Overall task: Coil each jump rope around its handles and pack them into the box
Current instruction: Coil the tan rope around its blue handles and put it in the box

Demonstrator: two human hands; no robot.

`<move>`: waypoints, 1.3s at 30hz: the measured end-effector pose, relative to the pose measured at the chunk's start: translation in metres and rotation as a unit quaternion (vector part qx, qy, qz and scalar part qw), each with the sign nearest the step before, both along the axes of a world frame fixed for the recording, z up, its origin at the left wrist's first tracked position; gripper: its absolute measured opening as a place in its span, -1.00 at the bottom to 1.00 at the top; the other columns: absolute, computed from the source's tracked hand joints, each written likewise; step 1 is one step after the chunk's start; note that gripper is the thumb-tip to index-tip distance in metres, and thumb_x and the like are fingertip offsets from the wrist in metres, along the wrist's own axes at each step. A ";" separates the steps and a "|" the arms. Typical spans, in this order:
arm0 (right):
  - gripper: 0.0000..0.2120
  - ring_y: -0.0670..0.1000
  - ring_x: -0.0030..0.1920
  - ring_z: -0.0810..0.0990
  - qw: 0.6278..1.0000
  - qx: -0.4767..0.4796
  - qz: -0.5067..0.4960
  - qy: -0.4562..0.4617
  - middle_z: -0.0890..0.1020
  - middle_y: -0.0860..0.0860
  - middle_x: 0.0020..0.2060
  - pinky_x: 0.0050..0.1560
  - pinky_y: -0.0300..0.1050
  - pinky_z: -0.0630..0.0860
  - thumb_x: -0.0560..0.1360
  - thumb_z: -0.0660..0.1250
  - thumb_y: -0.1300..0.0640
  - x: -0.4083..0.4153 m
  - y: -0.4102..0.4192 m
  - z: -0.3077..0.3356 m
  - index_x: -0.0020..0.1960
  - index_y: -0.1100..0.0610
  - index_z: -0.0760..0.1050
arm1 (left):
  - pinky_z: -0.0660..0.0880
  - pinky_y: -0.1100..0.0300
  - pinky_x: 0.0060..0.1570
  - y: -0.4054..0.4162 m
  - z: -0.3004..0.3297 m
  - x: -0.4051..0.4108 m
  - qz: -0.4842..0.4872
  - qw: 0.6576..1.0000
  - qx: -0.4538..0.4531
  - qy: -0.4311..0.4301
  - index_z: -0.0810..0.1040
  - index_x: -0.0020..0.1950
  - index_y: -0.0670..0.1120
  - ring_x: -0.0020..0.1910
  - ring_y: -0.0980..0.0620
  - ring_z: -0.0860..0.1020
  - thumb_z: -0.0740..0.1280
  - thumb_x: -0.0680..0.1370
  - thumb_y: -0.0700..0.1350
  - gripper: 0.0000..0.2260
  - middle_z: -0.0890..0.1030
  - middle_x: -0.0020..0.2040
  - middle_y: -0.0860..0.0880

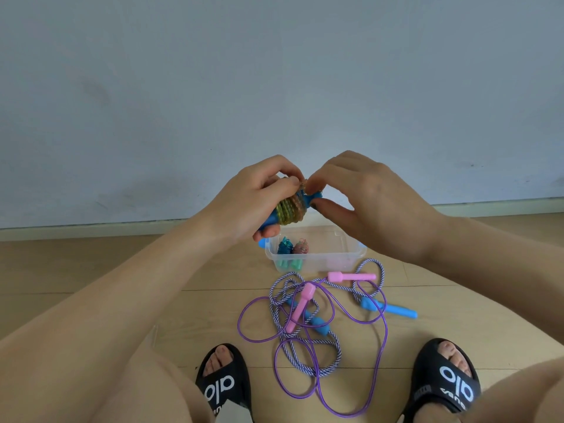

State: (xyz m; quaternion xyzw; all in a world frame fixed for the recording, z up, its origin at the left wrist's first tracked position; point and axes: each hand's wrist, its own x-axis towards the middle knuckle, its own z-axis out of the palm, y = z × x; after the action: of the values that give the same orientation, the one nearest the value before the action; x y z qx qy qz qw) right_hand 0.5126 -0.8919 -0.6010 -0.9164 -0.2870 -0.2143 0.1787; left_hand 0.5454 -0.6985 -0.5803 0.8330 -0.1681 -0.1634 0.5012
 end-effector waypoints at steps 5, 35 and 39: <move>-0.90 0.07 -0.05 0.56 0.999 0.000 0.008 0.042 0.64 0.02 -0.08 -0.03 -0.21 0.39 0.51 0.40 0.19 0.002 -0.004 0.000 0.02 0.17 0.58 | 0.35 0.19 -0.53 0.000 -0.004 0.001 -0.012 1.000 0.011 0.015 0.54 0.05 0.03 -0.49 -0.09 0.44 0.21 0.63 -0.08 -0.88 0.58 -0.12 -0.17; -0.96 -0.06 -0.16 0.42 0.990 0.019 0.064 0.126 0.49 0.03 -0.11 -0.11 -0.11 0.46 0.50 0.40 0.22 0.002 -0.013 -0.017 -0.05 0.17 0.57 | 0.38 0.18 -0.49 -0.004 -0.018 0.003 -0.073 0.994 0.071 0.038 0.50 0.10 0.08 -0.48 -0.07 0.47 0.22 0.64 -0.01 -0.90 0.58 -0.11 -0.14; -0.94 -0.09 -0.16 0.37 0.991 -0.001 0.073 0.111 0.50 0.05 -0.10 -0.11 -0.20 0.40 0.53 0.33 0.19 -0.001 -0.012 -0.016 -0.05 0.18 0.55 | 0.38 0.18 -0.49 -0.004 -0.019 0.004 -0.080 0.994 0.067 0.043 0.51 0.10 0.09 -0.48 -0.07 0.46 0.22 0.63 -0.01 -0.90 0.58 -0.13 -0.12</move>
State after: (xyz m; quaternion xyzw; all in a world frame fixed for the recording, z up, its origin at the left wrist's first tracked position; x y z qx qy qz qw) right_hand 0.5114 -0.9040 -0.6167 -0.9113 -0.3316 -0.0975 0.2237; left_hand 0.5493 -0.7020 -0.5996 0.8410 -0.2015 -0.2493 0.4359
